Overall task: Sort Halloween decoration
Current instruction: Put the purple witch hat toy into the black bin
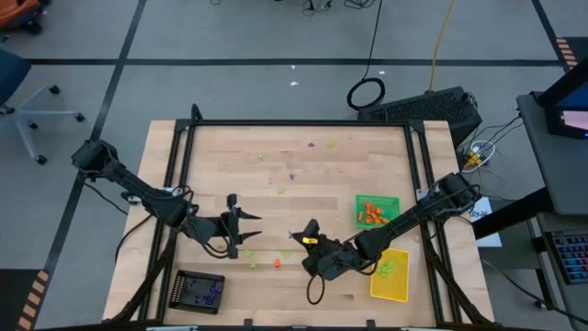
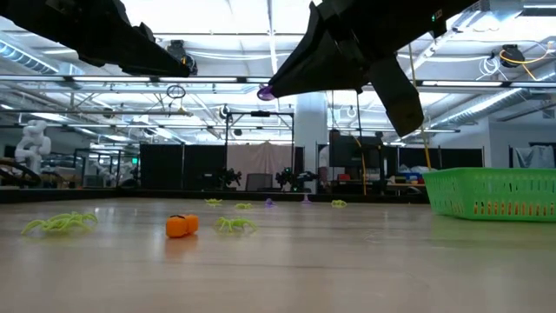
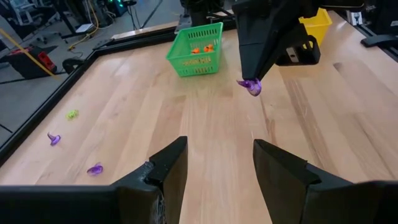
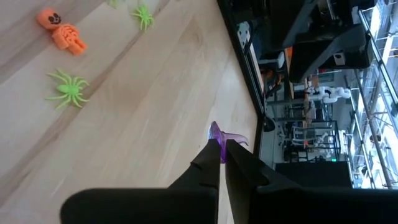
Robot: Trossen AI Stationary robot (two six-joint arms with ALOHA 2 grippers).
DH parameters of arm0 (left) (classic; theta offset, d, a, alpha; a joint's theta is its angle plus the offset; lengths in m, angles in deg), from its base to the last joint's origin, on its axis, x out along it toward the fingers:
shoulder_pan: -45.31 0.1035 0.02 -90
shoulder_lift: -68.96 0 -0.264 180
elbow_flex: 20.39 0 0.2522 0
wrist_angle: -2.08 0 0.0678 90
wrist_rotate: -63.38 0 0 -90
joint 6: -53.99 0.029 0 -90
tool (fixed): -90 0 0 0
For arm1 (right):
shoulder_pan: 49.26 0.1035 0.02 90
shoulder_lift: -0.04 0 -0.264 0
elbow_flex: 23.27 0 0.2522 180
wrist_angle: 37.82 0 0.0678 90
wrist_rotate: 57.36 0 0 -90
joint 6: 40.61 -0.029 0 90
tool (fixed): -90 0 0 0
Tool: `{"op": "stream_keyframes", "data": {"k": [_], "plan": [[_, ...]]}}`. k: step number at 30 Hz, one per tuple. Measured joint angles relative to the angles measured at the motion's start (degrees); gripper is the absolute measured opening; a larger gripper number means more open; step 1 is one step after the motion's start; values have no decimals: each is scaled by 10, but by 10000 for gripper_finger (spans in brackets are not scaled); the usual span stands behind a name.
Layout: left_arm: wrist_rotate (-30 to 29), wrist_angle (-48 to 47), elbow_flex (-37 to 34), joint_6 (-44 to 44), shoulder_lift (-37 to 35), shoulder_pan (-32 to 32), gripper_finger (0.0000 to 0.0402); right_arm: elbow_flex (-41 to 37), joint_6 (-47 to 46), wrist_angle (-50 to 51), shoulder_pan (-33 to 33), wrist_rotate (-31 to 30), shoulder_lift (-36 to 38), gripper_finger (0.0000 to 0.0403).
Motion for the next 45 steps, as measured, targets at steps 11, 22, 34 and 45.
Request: {"op": "stream_keyframes", "data": {"k": [11, 22, 34, 45], "plan": [[0, 0, 0, 0, 0, 0, 180, 0, -14, 0, 0, 3, 0, 0], [0, 0, 0, 0, 0, 0, 180, 0, -52, 0, -1, 4, 0, 0], [0, 0, 0, 0, 0, 0, 180, 0, -128, 0, -1, 11, 0, 0], [81, 21, 0, 3, 0, 0, 180, 0, -212, -40, -33, 190, 0, 0]]}}
